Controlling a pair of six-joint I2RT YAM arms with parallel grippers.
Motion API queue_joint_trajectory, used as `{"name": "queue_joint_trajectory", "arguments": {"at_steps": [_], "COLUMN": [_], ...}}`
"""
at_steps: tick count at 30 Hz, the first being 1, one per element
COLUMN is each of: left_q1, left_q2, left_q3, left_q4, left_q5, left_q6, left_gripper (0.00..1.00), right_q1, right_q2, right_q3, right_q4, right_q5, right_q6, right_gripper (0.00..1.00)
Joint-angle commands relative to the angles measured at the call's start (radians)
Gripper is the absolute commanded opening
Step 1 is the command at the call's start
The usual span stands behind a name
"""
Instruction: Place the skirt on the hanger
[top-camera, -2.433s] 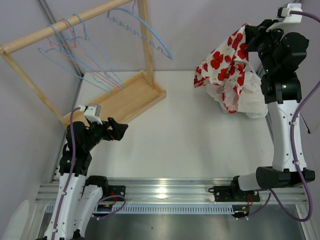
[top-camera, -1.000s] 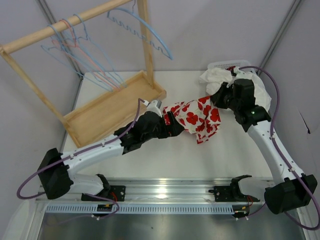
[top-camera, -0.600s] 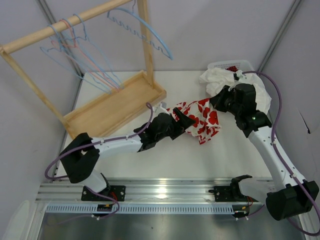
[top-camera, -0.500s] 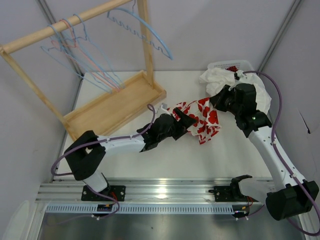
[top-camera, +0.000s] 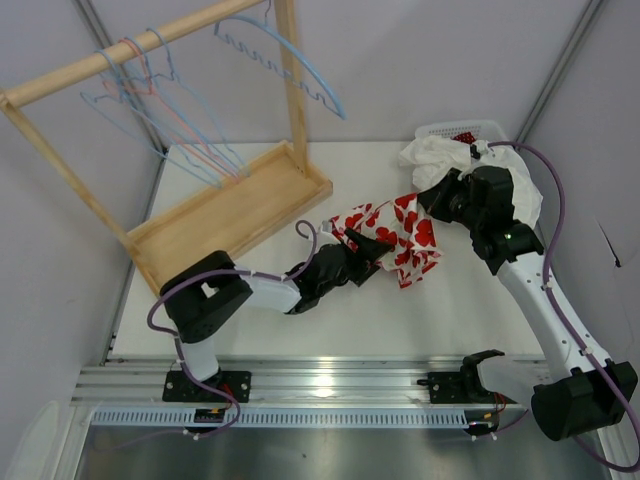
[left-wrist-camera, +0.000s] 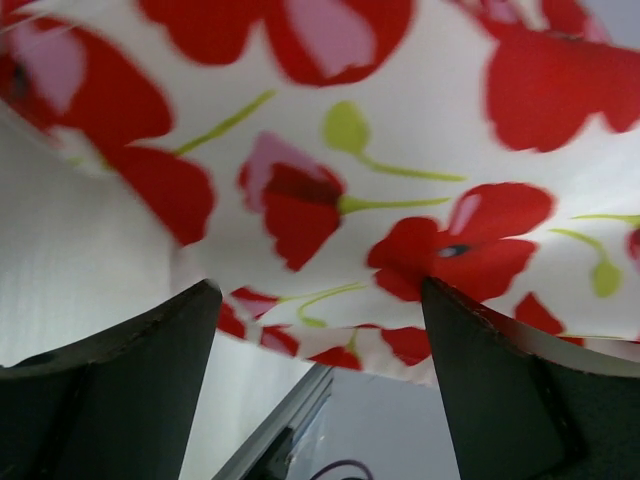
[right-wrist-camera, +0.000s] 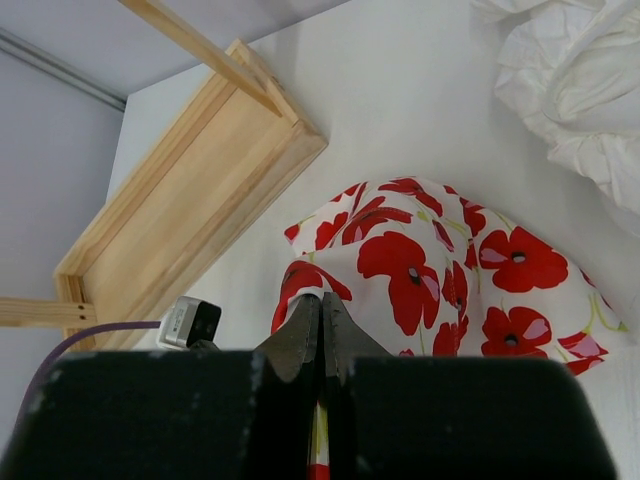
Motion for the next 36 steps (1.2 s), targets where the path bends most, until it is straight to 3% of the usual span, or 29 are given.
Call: {"name": "queue_joint_trajectory", "arguments": {"at_steps": [1, 3, 5, 9, 11, 12, 14, 17, 18, 22, 30, 36], "left_q1": [0.014, 0.031, 0.043, 0.074, 0.092, 0.112, 0.132, 0.186, 0.213, 0.301, 0.399, 0.399], "left_q2": [0.051, 0.082, 0.099, 0.082, 0.038, 0.015, -0.086, -0.267, -0.304, -0.452, -0.613, -0.607], "left_q3": [0.009, 0.005, -0.004, 0.003, -0.017, -0.026, -0.066, 0.004, 0.069, 0.153, 0.373, 0.584], "left_q4": [0.292, 0.347, 0.437, 0.442, 0.431, 0.409, 0.387, 0.046, -0.203, -0.482, -0.885, -1.067], "left_q5": [-0.067, -0.077, -0.084, -0.126, -0.147, -0.155, -0.164, -0.115, -0.106, 0.009, -0.009, 0.078], "left_q6": [0.045, 0.042, 0.060, 0.153, 0.189, 0.212, 0.274, 0.416, 0.484, 0.659, 1.075, 1.223], "left_gripper": [0.86, 0.84, 0.71, 0.46, 0.11, 0.00, 0.00, 0.00, 0.00, 0.00, 0.00, 0.00], "right_q1": [-0.006, -0.006, -0.008, -0.009, -0.011, -0.011, -0.011, -0.012, -0.012, -0.012, -0.012, -0.012], "right_q2": [-0.013, -0.013, -0.014, -0.016, -0.016, -0.014, -0.013, -0.010, -0.007, -0.007, 0.010, 0.026], "right_q3": [0.000, -0.003, -0.003, 0.005, 0.011, 0.012, 0.022, 0.034, 0.035, 0.039, 0.114, 0.295], "right_q4": [0.069, 0.064, 0.063, 0.058, 0.055, 0.049, 0.040, 0.014, 0.006, -0.009, -0.037, -0.054], "right_q5": [-0.027, -0.025, -0.027, -0.033, -0.032, -0.032, -0.030, -0.039, -0.038, -0.047, -0.203, -0.298], "right_q6": [0.029, 0.032, 0.033, 0.032, 0.029, 0.019, 0.000, -0.088, -0.112, -0.233, -0.327, -0.388], "right_gripper": [0.00, 0.00, 0.00, 0.00, 0.00, 0.00, 0.00, 0.00, 0.00, 0.00, 0.00, 0.00]}}
